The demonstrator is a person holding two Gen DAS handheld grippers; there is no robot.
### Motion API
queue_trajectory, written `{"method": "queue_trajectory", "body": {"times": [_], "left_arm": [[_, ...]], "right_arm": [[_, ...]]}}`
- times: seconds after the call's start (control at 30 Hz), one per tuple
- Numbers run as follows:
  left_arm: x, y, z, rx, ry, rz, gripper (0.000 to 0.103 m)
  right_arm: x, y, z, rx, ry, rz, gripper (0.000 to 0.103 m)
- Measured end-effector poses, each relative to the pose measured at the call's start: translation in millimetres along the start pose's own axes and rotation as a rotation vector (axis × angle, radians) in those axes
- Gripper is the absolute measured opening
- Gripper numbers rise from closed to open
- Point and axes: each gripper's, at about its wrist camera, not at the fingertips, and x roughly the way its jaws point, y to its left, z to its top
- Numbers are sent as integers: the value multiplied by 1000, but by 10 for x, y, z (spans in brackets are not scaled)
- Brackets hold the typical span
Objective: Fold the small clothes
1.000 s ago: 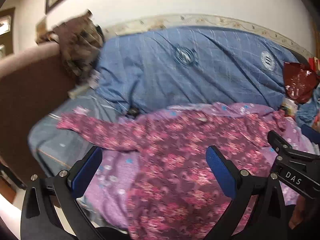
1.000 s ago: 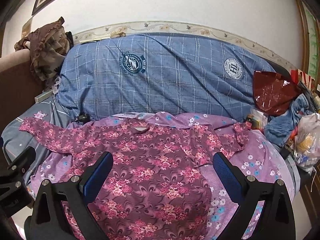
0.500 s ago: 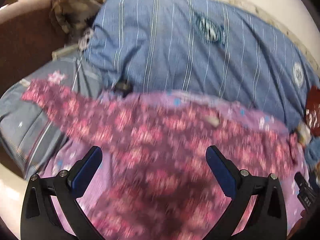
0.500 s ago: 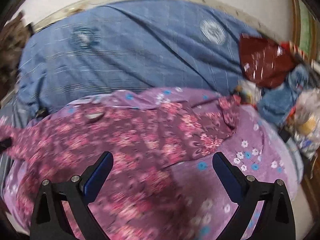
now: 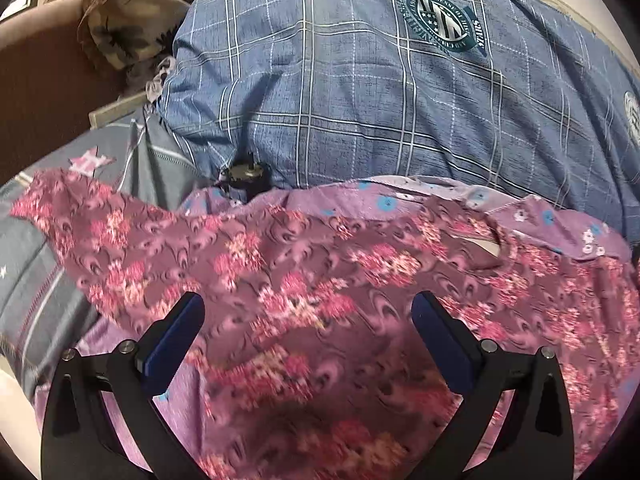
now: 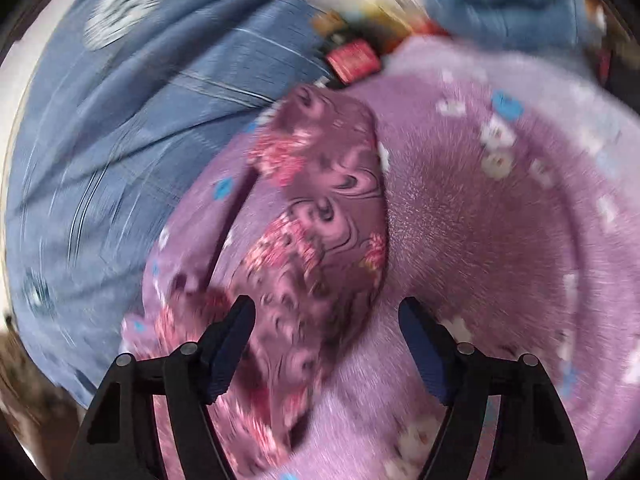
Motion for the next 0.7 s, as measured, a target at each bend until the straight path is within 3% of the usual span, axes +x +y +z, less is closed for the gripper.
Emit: {"method": "queue_trajectory", "body": {"times": [0.07, 0.1, 0.13, 0.2, 0.27, 0.47, 0.57, 0.7], "left_arm": [[54, 10, 29, 8, -3, 3, 103], [80, 19, 42, 7, -5, 4, 103], [112, 30, 51, 4, -4, 6, 103], [178, 65, 61, -3, 12, 11, 103], [201, 109, 71, -19, 22, 8, 103], [154, 401, 162, -96, -3, 23, 103], [130, 609, 206, -145, -7, 41, 103], [118, 886, 242, -183, -1, 77, 103]], "right_arm": [[7, 25, 40, 16, -44, -11, 75], [40, 56, 67, 14, -54, -26, 68], [105, 102, 120, 1, -57, -51, 57], [173, 147, 170, -31, -57, -123, 24], [175, 147, 203, -26, -57, -124, 12], [-397, 635, -8, -140, -157, 41, 11], [-682, 1170, -298, -234, -170, 144, 11], [-862, 2005, -937, -376, -121, 310, 11]]}}
